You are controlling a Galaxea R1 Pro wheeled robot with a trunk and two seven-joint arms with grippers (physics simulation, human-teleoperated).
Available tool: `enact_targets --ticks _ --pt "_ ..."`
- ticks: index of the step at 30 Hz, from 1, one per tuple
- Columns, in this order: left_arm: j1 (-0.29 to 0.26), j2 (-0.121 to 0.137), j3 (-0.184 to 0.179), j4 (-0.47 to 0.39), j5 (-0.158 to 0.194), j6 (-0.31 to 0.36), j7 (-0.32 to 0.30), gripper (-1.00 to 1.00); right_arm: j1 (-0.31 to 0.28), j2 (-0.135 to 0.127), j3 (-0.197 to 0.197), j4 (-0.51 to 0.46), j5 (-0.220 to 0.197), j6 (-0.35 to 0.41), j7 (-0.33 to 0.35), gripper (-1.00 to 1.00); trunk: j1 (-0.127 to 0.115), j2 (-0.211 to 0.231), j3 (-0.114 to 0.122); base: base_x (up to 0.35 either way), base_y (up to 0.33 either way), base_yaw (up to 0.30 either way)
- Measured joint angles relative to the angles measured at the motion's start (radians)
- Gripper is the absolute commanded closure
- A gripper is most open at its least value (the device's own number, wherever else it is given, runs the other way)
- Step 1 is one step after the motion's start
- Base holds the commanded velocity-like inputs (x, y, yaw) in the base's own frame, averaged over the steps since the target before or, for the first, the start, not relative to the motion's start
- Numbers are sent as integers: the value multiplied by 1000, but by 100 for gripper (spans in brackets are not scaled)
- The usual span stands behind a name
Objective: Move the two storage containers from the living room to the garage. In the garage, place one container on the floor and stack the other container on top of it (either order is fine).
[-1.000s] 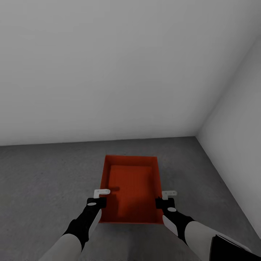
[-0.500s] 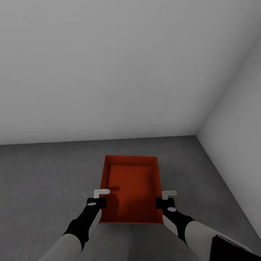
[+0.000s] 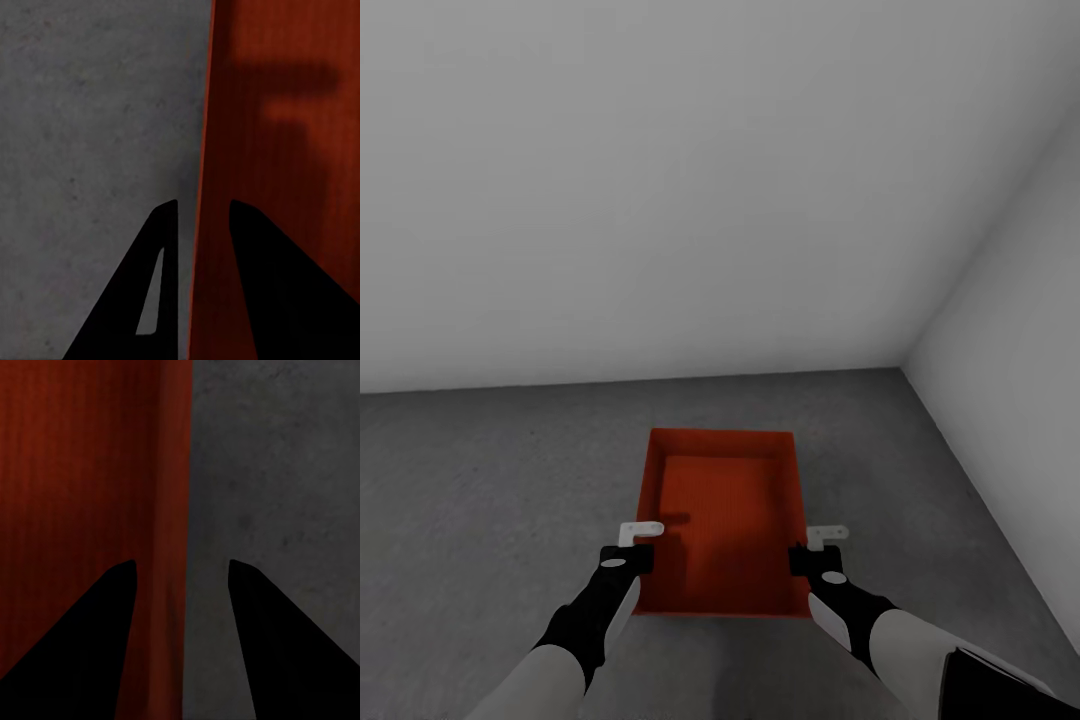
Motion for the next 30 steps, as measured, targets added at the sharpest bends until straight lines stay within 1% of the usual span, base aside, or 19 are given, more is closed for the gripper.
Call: enact_targets --ticks 30 --pt "0 -1 0 1 0 1 1 100 0 0 -1 1 0 1 2 100 0 0 -2 0 0 0"
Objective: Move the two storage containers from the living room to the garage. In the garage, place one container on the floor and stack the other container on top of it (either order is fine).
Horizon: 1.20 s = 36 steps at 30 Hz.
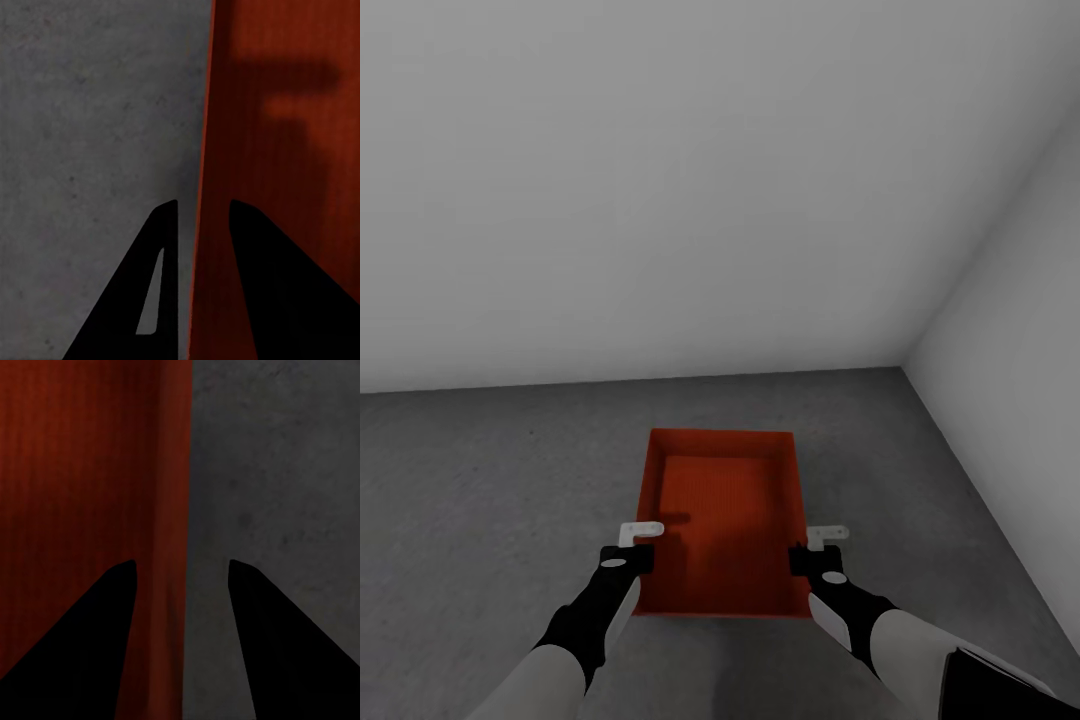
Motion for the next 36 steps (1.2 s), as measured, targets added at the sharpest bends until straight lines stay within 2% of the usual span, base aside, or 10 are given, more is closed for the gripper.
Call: enact_targets --ticks 3,25,31,36 --pt "0 0 0 0 0 0 1 100 0 -1 0 0 0 0 1 100 0 0 0 0 0 0" --pt "0 1 0 0 1 -1 0 100 0 1 0 1 1 0 0 100 84 -154 -69 0 0 0" --pt "0 1 0 -1 0 -1 -1 100 0 -1 1 -4 0 0 -4 100 84 -154 -69 0 0 0" --pt "0 1 -1 -1 2 0 0 100 0 0 0 -2 1 0 -2 100 103 -189 -85 0 0 0"
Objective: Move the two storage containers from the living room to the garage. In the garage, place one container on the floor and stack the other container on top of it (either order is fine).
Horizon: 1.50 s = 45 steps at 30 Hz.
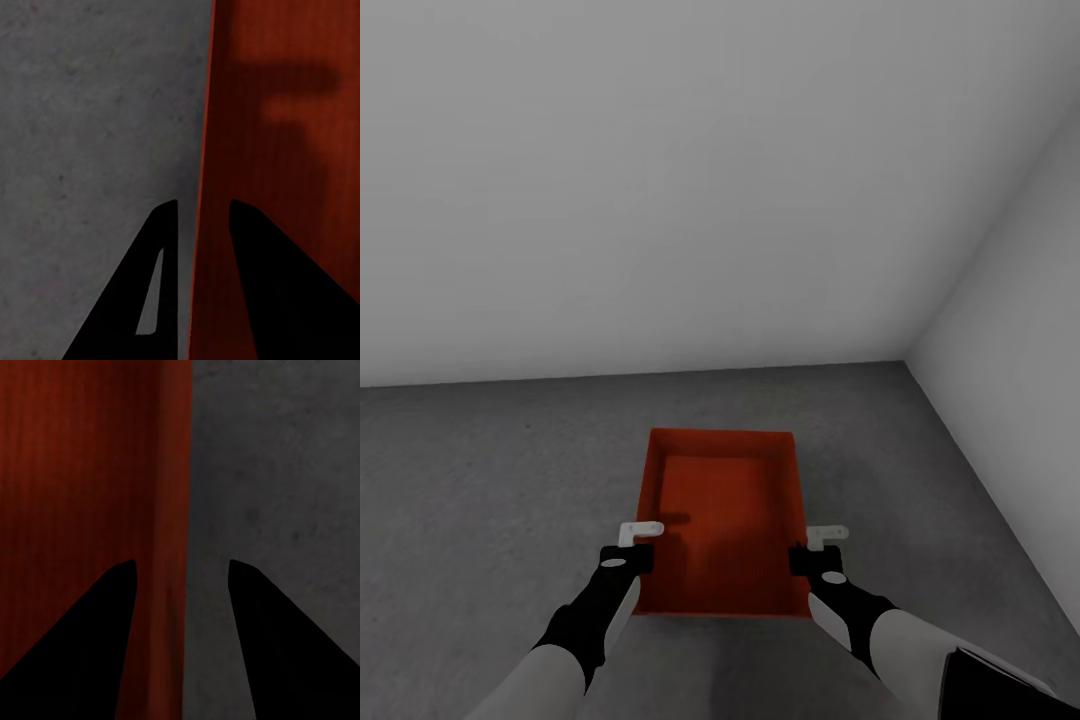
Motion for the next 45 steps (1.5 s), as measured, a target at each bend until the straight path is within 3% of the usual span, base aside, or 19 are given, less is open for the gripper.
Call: enact_targets --ticks 11,23,45 --pt "0 0 0 0 -1 -1 -1 100 0 -1 0 -2 0 0 -1 100 8 -14 -6 0 0 0" --pt "0 0 0 0 0 0 0 100 0 0 -1 1 1 0 2 100 54 -98 -44 0 0 0" --pt "0 0 0 0 -2 1 0 100 0 2 -1 4 0 -3 3 100 54 -98 -44 0 0 0"
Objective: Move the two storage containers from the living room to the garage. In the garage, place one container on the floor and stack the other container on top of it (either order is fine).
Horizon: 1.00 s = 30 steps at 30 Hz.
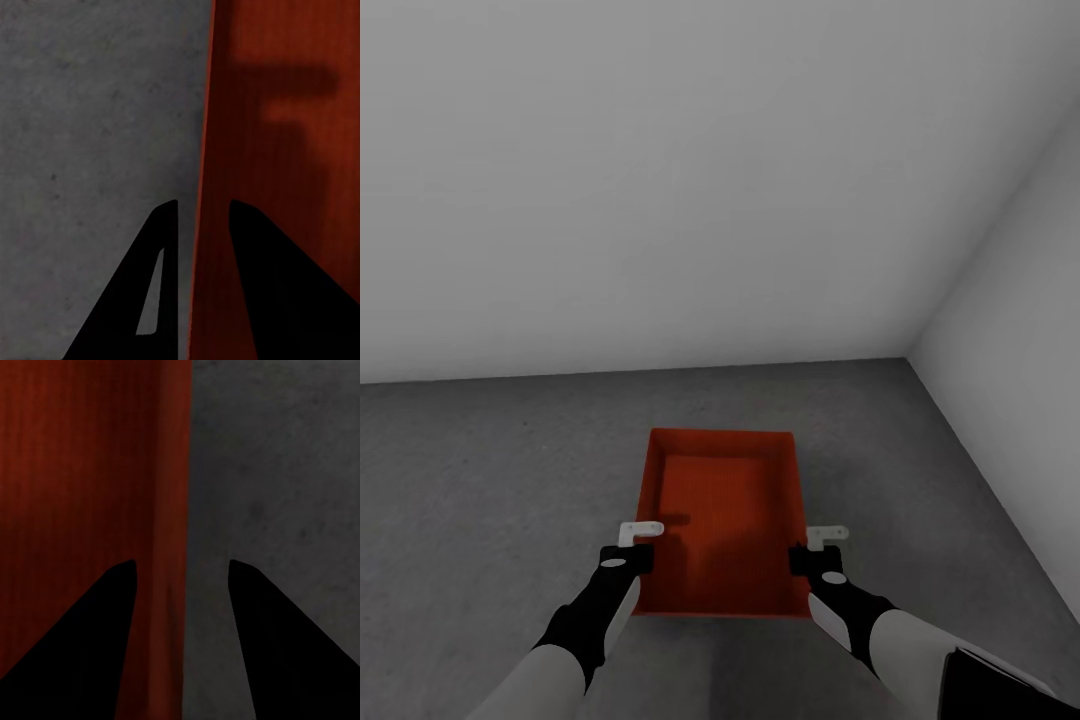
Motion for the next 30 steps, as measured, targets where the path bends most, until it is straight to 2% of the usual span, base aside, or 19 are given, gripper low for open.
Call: enact_targets --ticks 20,21,22,23,24,26,27,30 --pt "0 0 -1 0 -1 1 0 100 0 4 -3 9 0 -4 6 100 0 0 0 0 0 0" --pt "0 0 -2 0 -1 1 1 -100 0 4 -3 10 0 -4 6 100 0 0 0 0 0 0" --pt "0 1 6 1 -3 4 13 -100 0 -7 0 -10 17 -5 -10 100 0 0 0 0 0 0" --pt "0 0 6 2 0 3 13 -100 0 -33 3 -31 22 -6 -9 -100 0 0 0 0 0 0" --pt "0 0 6 3 0 3 13 -100 0 -35 -15 -6 25 -8 -18 -100 0 0 0 0 0 0" --pt "0 0 7 5 2 5 14 -100 -1 -35 -18 54 27 -8 -25 -100 0 0 0 0 0 0" --pt "0 1 10 5 -8 8 17 -100 0 -36 -25 57 20 -8 -28 -100 0 0 0 0 0 0" --pt "0 1 10 3 -8 7 17 -100 -1 -36 -27 57 19 -7 -29 -100 0 0 0 0 0 0"
